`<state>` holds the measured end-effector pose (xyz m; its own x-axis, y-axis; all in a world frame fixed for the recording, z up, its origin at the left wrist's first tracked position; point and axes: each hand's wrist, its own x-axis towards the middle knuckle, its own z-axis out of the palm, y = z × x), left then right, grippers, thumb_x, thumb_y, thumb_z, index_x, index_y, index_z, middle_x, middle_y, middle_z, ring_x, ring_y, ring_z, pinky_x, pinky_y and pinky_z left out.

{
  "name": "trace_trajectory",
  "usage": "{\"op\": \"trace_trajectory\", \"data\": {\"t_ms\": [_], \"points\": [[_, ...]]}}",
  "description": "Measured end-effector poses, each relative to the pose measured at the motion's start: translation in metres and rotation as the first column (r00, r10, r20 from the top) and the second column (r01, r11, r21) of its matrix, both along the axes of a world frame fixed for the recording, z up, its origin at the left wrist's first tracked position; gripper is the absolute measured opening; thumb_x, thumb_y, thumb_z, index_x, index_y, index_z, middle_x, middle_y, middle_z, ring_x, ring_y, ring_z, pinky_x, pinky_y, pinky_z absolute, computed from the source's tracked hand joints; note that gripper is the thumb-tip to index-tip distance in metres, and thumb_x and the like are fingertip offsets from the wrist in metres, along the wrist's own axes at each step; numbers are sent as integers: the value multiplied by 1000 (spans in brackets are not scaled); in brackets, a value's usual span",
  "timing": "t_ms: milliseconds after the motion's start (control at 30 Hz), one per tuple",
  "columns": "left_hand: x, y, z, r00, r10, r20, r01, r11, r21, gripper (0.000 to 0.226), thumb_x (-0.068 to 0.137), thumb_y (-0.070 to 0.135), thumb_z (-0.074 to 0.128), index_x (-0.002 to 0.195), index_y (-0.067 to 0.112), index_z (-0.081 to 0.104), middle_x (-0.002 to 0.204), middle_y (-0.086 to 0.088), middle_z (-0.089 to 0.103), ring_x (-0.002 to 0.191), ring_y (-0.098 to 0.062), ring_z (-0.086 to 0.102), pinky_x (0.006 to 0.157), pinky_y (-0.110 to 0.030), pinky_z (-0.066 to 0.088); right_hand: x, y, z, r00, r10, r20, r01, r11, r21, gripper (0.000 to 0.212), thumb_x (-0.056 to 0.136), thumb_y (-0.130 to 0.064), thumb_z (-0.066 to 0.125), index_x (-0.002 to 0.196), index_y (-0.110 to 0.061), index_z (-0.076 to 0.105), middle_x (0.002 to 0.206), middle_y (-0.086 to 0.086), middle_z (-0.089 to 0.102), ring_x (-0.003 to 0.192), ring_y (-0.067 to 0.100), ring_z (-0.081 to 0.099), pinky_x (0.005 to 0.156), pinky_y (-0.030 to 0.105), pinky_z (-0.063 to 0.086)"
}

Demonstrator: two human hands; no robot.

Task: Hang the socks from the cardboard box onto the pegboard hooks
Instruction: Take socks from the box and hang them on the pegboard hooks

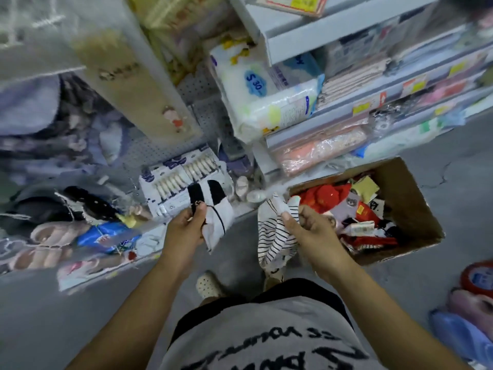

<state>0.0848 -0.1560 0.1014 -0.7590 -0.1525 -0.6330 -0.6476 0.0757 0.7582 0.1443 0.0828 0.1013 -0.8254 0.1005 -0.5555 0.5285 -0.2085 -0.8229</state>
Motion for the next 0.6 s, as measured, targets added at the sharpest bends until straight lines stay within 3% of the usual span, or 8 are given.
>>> {"op": "trace_trajectory", "data": {"t_ms": [133, 267, 400, 467, 500, 567, 600], "points": [[18, -54, -2, 999, 31, 28, -32, 999, 13, 33, 102, 45, 56, 109, 16, 70, 106, -5, 78, 103, -29, 73, 97, -54, 56, -11, -55, 16, 998, 69, -3, -69, 994, -83, 29, 97, -31, 62, 115, -8, 62, 110, 22, 73, 106, 38, 70, 82, 43, 60], [38, -99, 3, 993, 43, 113, -64, 980, 186, 52, 95, 62, 57, 126, 21, 66, 122, -8, 74, 112, -28, 70, 101, -52, 53, -18, -124, 36, 983, 159, -90, -171, 974, -151, 48, 89, -37, 72, 120, -3, 59, 119, 34, 63, 118, 48, 60, 104, 58, 48], [46, -136, 28, 997, 32, 69, -58, 903, 425, 55, 97, 60, 47, 132, 21, 66, 126, -9, 72, 118, -28, 68, 102, -47, 50, -19, -196, 48, 924, 347, -162, -344, 938, 44, 66, 82, -54, 76, 109, 1, 53, 102, 29, 67, 101, 45, 66, 95, 56, 52], [46, -158, 38, 1000, 25, 5, -25, 888, 459, 57, 93, 60, 51, 131, 19, 66, 127, -10, 72, 119, -27, 68, 103, -45, 50, -19, -222, 46, 895, 413, -165, -397, 910, 122, 60, 86, -59, 69, 89, -3, 49, 75, 17, 58, 74, 30, 61, 76, 42, 53], [46, -170, 41, 1000, 11, -28, 4, 885, 465, 58, 91, 60, 54, 131, 20, 66, 127, -8, 72, 119, -26, 68, 104, -45, 49, -18, -234, 47, 887, 431, -166, -403, 898, 178, 52, 91, -56, 63, 79, -8, 47, 65, 3, 53, 64, 16, 54, 66, 32, 47], [46, -191, 40, 997, -13, -73, 45, 894, 446, 58, 86, 62, 66, 132, 26, 64, 127, 0, 73, 119, -21, 68, 107, -47, 47, -15, -254, 48, 879, 448, -164, -394, 876, 279, 40, 96, -49, 59, 77, -14, 55, 67, -12, 59, 65, 6, 56, 67, 28, 48], [47, -198, 43, 996, -21, -90, 57, 904, 424, 55, 81, 60, 74, 127, 30, 65, 121, 7, 75, 115, -15, 70, 105, -47, 48, -15, -262, 47, 876, 447, -182, -380, 870, 313, 35, 96, -47, 60, 86, -14, 65, 78, -7, 71, 76, 8, 65, 76, 35, 55]]}}
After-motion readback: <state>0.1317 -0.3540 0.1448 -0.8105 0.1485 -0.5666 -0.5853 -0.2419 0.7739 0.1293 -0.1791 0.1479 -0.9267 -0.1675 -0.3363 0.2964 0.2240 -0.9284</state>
